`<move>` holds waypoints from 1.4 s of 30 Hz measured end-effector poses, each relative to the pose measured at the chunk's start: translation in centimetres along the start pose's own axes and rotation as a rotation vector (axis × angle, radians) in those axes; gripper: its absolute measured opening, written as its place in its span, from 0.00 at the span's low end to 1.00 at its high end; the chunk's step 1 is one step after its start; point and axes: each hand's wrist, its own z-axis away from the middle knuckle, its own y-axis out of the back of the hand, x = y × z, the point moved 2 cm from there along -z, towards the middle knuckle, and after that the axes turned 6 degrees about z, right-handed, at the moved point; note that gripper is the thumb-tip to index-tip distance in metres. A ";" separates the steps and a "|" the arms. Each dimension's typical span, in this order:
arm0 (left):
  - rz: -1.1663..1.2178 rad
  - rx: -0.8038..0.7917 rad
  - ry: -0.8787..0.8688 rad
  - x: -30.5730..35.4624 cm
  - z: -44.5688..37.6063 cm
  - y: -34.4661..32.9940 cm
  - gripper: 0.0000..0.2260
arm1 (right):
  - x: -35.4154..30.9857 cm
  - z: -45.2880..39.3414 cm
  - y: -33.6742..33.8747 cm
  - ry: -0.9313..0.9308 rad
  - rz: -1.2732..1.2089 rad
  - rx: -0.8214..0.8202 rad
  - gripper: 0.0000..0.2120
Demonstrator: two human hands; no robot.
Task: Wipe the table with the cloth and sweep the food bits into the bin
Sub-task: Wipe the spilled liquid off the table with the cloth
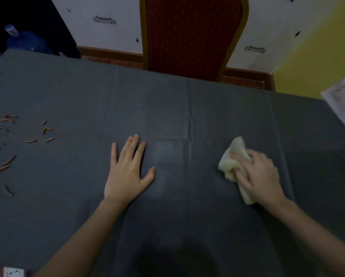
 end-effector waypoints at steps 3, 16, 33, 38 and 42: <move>-0.005 0.000 0.007 0.0 -0.1 0.1 0.32 | 2.2 -5.7 -0.5 -0.249 0.056 0.054 0.19; 0.054 0.020 0.016 -0.3 -0.2 0.2 0.32 | -11.3 -2.6 -2.1 0.216 -0.196 -0.067 0.23; -0.109 -0.086 -0.018 0.7 0.1 0.2 0.32 | -5.4 -3.0 -1.3 -0.199 -0.042 0.077 0.18; -0.079 -0.136 -0.046 1.4 0.8 0.6 0.28 | -10.1 2.9 -1.3 0.089 -0.186 -0.028 0.18; -0.019 -0.153 -0.296 4.7 3.7 -0.3 0.23 | -7.2 11.0 -0.5 -0.035 -0.158 -0.057 0.20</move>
